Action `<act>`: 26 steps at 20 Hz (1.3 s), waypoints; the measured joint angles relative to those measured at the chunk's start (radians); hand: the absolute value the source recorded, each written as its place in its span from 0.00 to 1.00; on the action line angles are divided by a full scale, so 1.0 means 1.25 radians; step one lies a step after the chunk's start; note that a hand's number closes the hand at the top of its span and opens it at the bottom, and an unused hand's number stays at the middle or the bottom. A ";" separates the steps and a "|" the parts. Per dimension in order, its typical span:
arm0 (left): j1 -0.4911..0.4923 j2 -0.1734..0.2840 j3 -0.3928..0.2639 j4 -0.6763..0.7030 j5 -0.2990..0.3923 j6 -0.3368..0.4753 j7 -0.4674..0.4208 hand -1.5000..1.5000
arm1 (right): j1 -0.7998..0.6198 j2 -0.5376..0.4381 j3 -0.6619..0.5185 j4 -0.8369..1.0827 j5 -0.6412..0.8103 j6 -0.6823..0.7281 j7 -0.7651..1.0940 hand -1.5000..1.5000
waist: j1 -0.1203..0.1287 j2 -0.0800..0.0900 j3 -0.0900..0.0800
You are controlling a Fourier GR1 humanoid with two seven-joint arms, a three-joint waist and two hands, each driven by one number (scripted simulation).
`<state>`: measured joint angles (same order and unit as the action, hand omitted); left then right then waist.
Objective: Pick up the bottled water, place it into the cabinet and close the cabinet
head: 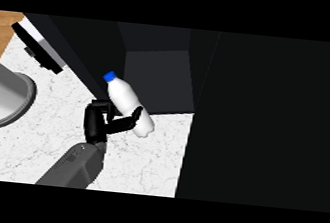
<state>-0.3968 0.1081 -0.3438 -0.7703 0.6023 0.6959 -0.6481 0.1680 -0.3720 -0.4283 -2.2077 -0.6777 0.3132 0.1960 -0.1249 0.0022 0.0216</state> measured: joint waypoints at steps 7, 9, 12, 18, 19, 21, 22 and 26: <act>0.013 -0.004 0.013 -0.029 0.030 -0.001 -0.003 1.00 | -0.015 -0.012 -0.005 0.017 -0.013 0.010 0.000 0.00 | -0.010 0.007 -0.003; 0.015 -0.002 0.012 -0.034 0.035 -0.001 -0.002 1.00 | -0.017 -0.013 -0.009 0.024 -0.015 0.012 -0.002 0.00 | -0.013 0.008 -0.004; 0.021 0.003 0.008 -0.042 0.040 0.002 -0.001 0.00 | -0.021 -0.017 -0.010 0.031 -0.021 0.019 -0.003 0.00 | -0.020 0.009 -0.004; 0.028 0.011 -0.006 -0.052 0.042 -0.002 -0.008 0.00 | -0.031 -0.021 -0.010 0.040 -0.029 0.025 -0.005 0.00 | -0.028 0.012 -0.005; 0.034 0.011 -0.007 -0.056 0.045 -0.004 -0.012 0.00 | -0.031 -0.021 -0.010 0.042 -0.031 0.027 -0.005 0.00 | -0.029 0.012 -0.005; 0.037 0.012 -0.012 -0.061 0.048 -0.005 -0.013 0.00 | -0.032 -0.020 -0.008 0.044 -0.033 0.026 -0.003 0.00 | -0.031 0.013 -0.006; 0.036 0.013 -0.013 -0.061 0.048 -0.001 -0.012 0.00 | -0.035 -0.022 -0.008 0.045 -0.034 0.028 -0.003 0.00 | -0.032 0.013 -0.006; 0.034 0.018 -0.022 -0.061 0.047 0.011 -0.011 0.00 | -0.041 -0.024 -0.008 0.054 -0.041 0.034 -0.004 0.00 | -0.037 0.015 -0.006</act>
<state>-0.3541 0.1305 -0.3713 -0.8468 0.6610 0.7095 -0.6620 0.1172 -0.4024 -0.4380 -2.1403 -0.7286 0.3554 0.1906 -0.1711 0.0206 0.0141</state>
